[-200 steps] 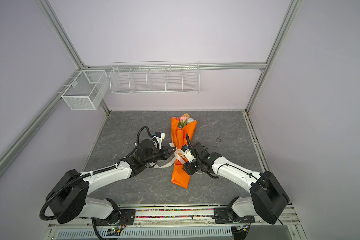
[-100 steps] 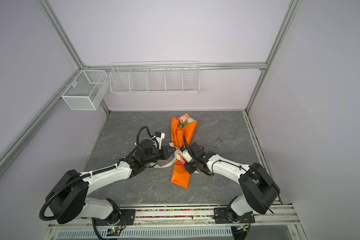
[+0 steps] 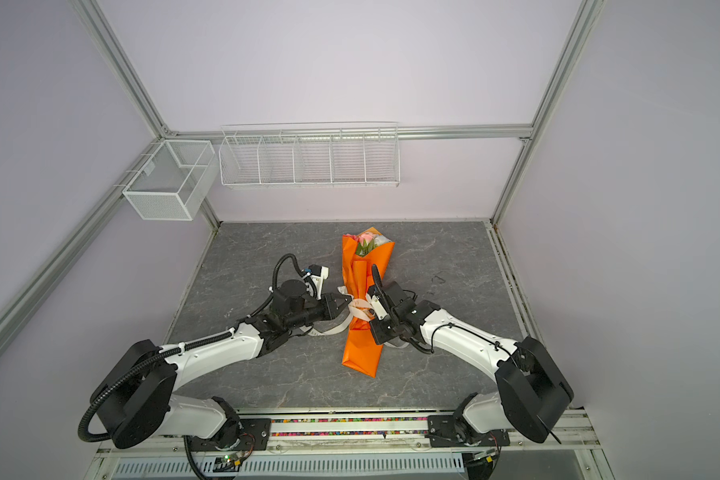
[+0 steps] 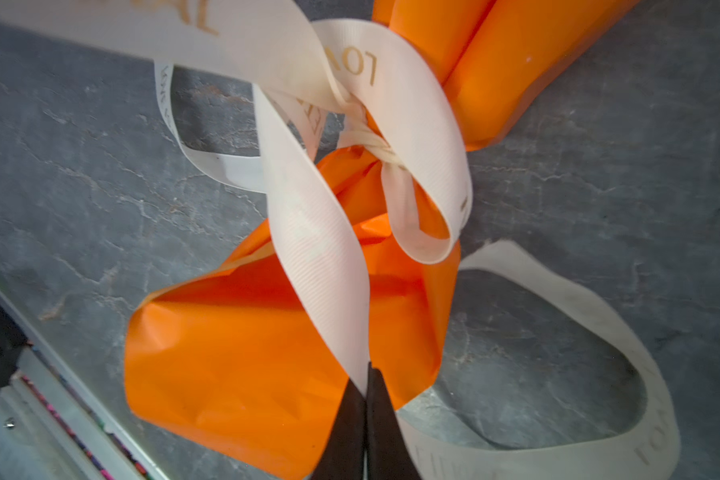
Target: Tie the bouquet of fake flowers
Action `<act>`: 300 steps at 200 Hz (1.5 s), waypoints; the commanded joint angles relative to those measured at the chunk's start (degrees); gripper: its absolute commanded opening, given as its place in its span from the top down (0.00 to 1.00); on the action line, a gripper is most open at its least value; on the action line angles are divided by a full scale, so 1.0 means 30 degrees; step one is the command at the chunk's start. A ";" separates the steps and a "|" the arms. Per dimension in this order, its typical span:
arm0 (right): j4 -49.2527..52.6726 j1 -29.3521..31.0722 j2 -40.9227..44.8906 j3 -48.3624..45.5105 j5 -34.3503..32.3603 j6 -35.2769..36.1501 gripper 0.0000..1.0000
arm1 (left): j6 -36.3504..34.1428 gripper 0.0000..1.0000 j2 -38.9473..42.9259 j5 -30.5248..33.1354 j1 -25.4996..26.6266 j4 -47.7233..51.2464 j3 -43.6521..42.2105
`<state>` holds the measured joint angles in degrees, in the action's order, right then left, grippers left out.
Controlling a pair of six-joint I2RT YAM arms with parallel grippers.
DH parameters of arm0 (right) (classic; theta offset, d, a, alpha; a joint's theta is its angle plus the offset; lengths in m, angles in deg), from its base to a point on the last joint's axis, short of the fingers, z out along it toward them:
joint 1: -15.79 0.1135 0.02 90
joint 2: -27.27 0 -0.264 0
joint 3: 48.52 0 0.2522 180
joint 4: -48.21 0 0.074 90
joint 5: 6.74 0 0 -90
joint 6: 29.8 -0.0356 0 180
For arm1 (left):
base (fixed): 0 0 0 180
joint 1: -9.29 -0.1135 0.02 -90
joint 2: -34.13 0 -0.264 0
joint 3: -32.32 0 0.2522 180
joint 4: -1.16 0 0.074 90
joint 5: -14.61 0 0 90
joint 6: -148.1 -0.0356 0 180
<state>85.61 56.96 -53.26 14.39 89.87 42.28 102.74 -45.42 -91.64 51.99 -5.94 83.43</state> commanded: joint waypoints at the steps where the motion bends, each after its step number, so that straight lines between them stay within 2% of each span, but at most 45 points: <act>1: -0.1326 -0.0443 -0.0687 0.0284 0.3044 -0.3262 0.93 | 0.1745 0.95 0.0751 0.1140 -0.0111 -0.0976 -0.1556; 13: -0.1566 -0.0586 -0.1089 0.0558 0.3433 -0.4182 0.93 | 0.2574 0.95 0.1001 0.1642 -0.0111 -0.2161 -0.2528; 23: -0.1523 -0.0573 -0.1477 0.1030 0.3478 -0.4354 0.93 | 0.3421 0.91 0.1028 0.2096 -0.0112 -0.3071 -0.3258; 42: -0.1187 -0.0614 -0.2130 0.1405 0.3268 -0.4408 0.93 | 0.4320 0.90 0.0803 0.2380 -0.0137 -0.3995 -0.4043; 59: -0.0820 -0.0649 -0.2393 0.1616 0.2936 -0.4401 0.93 | 0.5166 0.79 0.0667 0.2815 -0.0170 -0.2795 -0.4156; 73: -0.0445 -0.0664 -0.2482 0.1746 0.2665 -0.4428 0.93 | 0.5662 0.76 0.0586 0.3101 -0.0163 -0.2106 -0.4403; 84: -0.0296 -0.0690 -0.2412 0.1675 0.2468 -0.4550 0.93 | 0.6517 0.58 0.0597 0.3319 -0.0170 -0.1877 -0.4684; 88: -0.0292 -0.0693 -0.2362 0.1625 0.2429 -0.4598 0.93 | 0.6657 0.54 0.0624 0.3334 -0.0170 -0.1783 -0.4801; 100: -0.0322 -0.0740 -0.2206 0.1521 0.2297 -0.4704 0.93 | 0.6808 0.53 0.0925 0.3378 -0.0170 -0.1346 -0.5133; 123: -0.0381 -0.0882 -0.1917 0.1273 0.2191 -0.4866 0.93 | 0.7095 0.41 0.2421 0.3927 -0.0168 -0.0075 -0.6038; 154: -0.0233 -0.1091 -0.1750 0.1167 0.2116 -0.4858 0.93 | 0.5981 0.41 0.5981 0.4436 -0.0170 0.2409 -0.6627; 188: 0.0322 -0.1255 -0.1649 0.1374 0.2557 -0.4359 0.93 | 0.2085 0.47 0.9908 0.5810 -0.0352 0.6305 -0.5479; 210: 0.0423 -0.1414 -0.1512 0.1359 0.2709 -0.4288 0.93 | -0.3091 0.54 1.0149 0.4682 -0.0463 0.6599 -0.3802; 226: 0.0413 -0.1556 -0.1530 0.1393 0.3027 -0.4327 0.93 | -0.7259 0.54 0.8324 0.2699 -0.0484 0.6936 -0.1638; 248: 0.0179 -0.1609 -0.1462 0.1315 0.3476 -0.4484 0.93 | -1.2540 0.53 0.3956 0.0380 -0.0492 1.0078 0.2942; 273: -0.0263 -0.1760 -0.1286 0.1062 0.3706 -0.4856 0.93 | -1.5239 0.52 -0.0847 -0.1102 -0.0492 1.3562 0.7543; 284: -0.0521 -0.1814 -0.1292 0.0969 0.3916 -0.5033 0.93 | -1.6211 0.50 -0.2509 -0.2118 -0.0492 1.4439 0.8806; 300: -0.0742 -0.1837 -0.1258 0.0877 0.3947 -0.5109 0.93 | -1.6662 0.49 -0.4201 -0.2253 -0.0492 1.5098 0.9900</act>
<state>84.73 51.94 -58.66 18.28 100.10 28.40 63.49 -51.98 -92.86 50.66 28.59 109.04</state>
